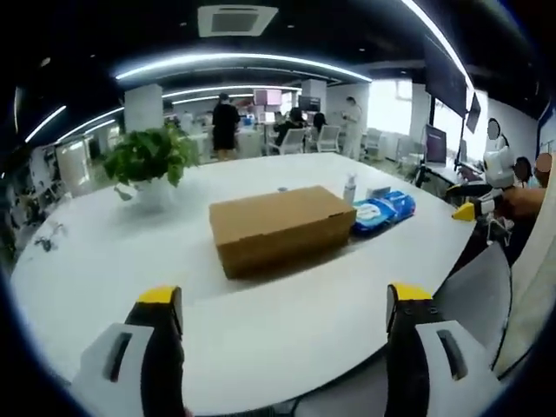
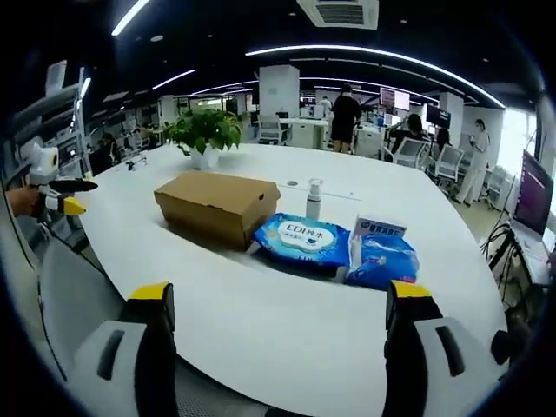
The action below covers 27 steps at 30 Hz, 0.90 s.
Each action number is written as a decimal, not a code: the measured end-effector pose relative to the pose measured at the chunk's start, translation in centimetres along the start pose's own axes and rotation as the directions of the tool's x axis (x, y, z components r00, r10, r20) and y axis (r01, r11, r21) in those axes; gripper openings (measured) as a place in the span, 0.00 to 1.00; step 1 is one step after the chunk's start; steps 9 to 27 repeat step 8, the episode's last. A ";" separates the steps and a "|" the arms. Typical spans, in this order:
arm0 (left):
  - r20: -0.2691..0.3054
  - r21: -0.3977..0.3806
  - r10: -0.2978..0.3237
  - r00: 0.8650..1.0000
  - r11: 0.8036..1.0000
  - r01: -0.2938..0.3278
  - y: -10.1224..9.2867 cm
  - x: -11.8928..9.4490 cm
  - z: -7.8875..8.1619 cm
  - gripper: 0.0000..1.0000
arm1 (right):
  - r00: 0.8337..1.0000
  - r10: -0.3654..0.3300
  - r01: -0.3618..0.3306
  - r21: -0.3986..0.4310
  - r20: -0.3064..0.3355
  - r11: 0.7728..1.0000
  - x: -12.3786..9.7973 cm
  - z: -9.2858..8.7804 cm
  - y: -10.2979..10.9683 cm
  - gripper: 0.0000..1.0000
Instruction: Operate the shoe box by opening the lid, removing the specified soft item, and placing it in the target area until the item is outside and the box remains undamaged.
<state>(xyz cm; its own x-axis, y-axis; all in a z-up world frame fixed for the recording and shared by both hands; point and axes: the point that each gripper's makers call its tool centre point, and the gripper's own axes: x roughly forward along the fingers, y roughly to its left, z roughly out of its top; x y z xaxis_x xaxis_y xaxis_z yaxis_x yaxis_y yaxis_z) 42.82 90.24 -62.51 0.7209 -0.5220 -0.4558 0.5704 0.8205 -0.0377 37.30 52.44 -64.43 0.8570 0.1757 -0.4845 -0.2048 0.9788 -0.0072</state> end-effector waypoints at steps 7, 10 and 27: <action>0.009 0.007 -0.007 1.000 1.000 0.007 -0.1 0.1 0.3 1.00 | 1.000 -0.005 0.005 0.004 -0.002 1.000 -0.1 0.0 -0.1 0.96; 0.010 0.009 -0.010 1.000 1.000 0.010 -0.2 0.1 0.3 1.00 | 1.000 -0.005 0.005 0.003 -0.003 1.000 -0.1 0.0 -0.1 0.96; 0.010 0.009 -0.010 1.000 1.000 0.010 -0.2 0.1 0.3 1.00 | 1.000 -0.005 0.005 0.003 -0.003 1.000 -0.1 0.0 -0.1 0.96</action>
